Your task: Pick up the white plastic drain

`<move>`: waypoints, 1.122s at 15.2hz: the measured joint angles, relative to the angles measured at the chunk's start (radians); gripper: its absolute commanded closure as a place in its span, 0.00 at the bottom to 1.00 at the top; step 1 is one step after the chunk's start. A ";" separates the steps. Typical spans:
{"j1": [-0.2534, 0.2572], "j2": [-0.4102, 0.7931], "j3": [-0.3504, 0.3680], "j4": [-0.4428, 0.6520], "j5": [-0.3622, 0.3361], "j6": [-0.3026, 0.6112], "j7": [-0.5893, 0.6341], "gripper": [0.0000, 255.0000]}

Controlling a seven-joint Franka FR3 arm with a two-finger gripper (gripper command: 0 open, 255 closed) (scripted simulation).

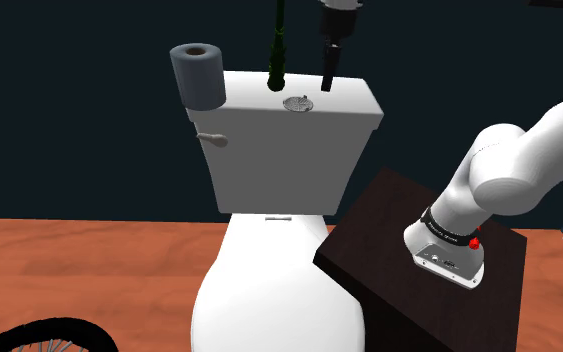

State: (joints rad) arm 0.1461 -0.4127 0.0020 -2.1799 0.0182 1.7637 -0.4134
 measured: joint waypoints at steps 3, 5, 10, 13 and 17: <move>0.034 0.089 -0.001 0.054 0.006 0.023 -0.110 0.00; 0.036 0.101 -0.003 0.039 0.007 0.048 -0.131 0.00; 0.038 0.113 -0.002 -0.019 0.008 0.117 -0.138 0.00; 0.038 0.112 -0.003 -0.020 0.007 0.126 -0.137 1.00; 0.038 0.113 -0.003 -0.018 0.008 0.126 -0.136 1.00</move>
State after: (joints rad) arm 0.1844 -0.3001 -0.0006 -2.1975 0.0258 1.8897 -0.5494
